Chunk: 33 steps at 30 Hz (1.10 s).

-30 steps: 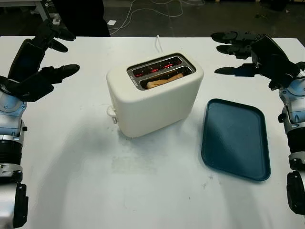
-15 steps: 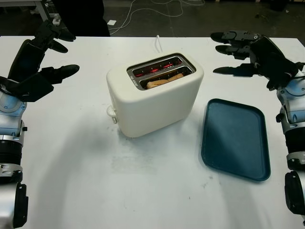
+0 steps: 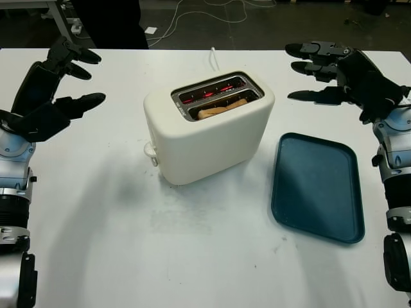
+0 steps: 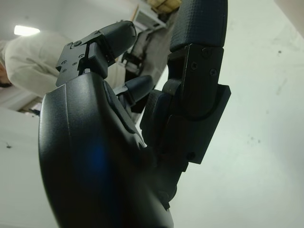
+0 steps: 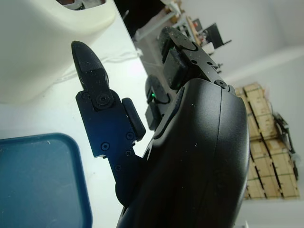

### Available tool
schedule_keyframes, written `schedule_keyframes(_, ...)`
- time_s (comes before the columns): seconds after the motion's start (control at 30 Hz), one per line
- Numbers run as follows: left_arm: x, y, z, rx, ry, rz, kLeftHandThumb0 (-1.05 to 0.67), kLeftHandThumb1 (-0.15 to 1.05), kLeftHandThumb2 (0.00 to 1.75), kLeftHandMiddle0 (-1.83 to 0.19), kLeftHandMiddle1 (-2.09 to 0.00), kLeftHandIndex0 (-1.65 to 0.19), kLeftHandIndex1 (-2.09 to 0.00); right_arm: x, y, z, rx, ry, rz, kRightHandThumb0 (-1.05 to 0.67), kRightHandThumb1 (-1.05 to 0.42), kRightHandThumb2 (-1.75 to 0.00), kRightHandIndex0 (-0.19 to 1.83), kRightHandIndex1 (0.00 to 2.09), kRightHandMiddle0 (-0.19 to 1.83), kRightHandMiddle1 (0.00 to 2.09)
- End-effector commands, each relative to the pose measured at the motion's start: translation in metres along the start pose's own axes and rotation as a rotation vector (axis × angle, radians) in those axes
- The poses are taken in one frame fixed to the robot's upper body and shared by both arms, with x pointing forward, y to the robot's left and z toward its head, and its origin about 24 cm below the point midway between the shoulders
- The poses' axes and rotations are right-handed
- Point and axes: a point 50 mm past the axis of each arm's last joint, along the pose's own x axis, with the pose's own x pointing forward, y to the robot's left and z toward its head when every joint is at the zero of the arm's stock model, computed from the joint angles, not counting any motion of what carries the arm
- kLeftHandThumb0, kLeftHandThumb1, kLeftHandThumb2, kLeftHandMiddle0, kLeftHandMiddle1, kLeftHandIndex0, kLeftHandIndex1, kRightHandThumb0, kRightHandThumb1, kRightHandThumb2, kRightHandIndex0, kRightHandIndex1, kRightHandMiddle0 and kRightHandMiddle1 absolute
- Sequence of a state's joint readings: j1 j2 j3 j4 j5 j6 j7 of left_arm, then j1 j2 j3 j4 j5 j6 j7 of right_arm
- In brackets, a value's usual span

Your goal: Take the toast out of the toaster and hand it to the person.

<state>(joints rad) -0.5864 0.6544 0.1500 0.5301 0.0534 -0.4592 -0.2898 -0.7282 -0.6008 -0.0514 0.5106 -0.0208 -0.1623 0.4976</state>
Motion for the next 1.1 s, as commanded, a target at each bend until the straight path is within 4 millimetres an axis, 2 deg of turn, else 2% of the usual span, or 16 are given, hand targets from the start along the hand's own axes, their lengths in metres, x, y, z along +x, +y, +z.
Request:
schedule_keyframes(0.0, -0.003, 0.0, -0.001, 0.0, -0.002, 0.001, -1.05, 0.92, 0.24, 0.0, -1.46, 0.0, -1.27, -0.003, 0.002, -0.004, 0.006, 0.016, 0.005, -0.46, -0.79, 0.0, 0.46, 0.01, 0.45, 0.0)
schedule_keyframes(0.27, -0.002, 0.0, 0.0, 0.002, -0.005, 0.001, -1.05, 0.92, 0.24, 0.0, -1.46, 0.0, -1.27, -0.005, 0.004, -0.008, -0.004, 0.045, -0.006, -0.54, -0.78, 0.0, 0.48, 0.01, 0.47, 0.01)
schedule_keyframes(1.07, -0.003, 0.0, -0.002, -0.004, 0.005, 0.003, -1.05, 0.92, 0.24, 0.0, -1.45, 0.0, -1.28, -0.006, 0.009, -0.015, 0.063, 0.074, 0.014, -0.52, -0.77, 0.0, 0.44, 0.0, 0.45, 0.0)
